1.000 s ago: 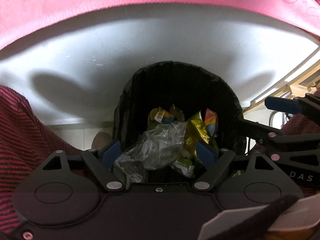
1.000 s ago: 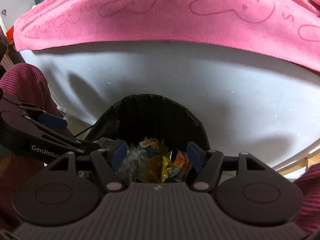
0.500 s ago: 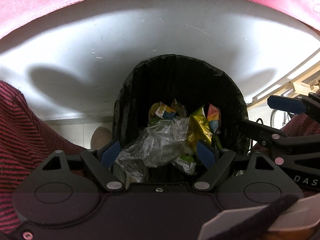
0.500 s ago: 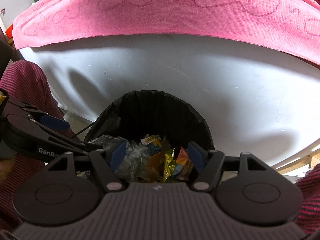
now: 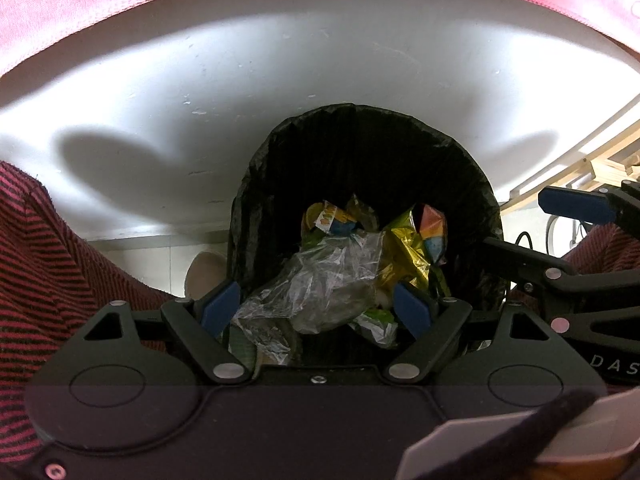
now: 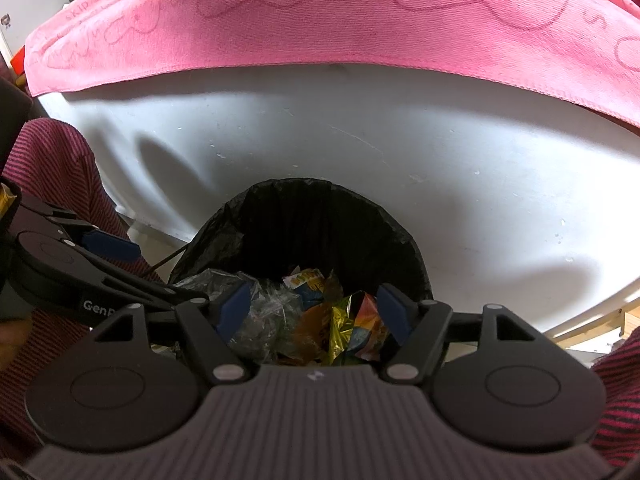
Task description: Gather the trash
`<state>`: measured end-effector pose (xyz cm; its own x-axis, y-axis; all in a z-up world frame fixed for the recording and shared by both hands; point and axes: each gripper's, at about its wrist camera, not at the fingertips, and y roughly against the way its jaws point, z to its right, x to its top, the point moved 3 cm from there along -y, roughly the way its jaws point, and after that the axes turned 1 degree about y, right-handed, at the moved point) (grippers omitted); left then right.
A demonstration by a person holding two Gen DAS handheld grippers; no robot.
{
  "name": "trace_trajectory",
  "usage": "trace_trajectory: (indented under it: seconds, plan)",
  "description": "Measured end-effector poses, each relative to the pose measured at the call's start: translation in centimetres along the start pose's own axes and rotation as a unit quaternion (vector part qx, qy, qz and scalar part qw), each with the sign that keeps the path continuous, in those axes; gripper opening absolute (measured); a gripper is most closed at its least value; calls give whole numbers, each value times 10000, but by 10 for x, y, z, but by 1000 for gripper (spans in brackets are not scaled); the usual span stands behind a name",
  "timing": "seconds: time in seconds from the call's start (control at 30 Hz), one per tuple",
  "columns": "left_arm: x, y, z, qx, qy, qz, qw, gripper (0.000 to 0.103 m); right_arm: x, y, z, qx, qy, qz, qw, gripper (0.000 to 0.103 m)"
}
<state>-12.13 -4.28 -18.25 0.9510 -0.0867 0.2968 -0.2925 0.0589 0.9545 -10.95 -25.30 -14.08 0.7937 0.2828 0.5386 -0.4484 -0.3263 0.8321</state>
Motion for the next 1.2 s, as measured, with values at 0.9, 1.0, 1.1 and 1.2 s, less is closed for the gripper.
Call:
trace_trajectory:
  seconds: [0.9, 1.0, 1.1, 1.2]
  plan:
    - [0, -1, -1, 0, -9, -5, 10000, 83, -1, -1, 0, -4, -11, 6, 10000, 82]
    - [0, -1, -1, -4, -2, -3, 10000, 83, -1, -1, 0, -2, -15, 6, 10000, 82]
    - [0, -1, -1, 2, -6, -4, 10000, 83, -1, -1, 0, -5, -14, 5, 10000, 82]
    - [0, -1, -1, -1, -4, -2, 10000, 83, -1, -1, 1, 0, -8, 6, 10000, 82]
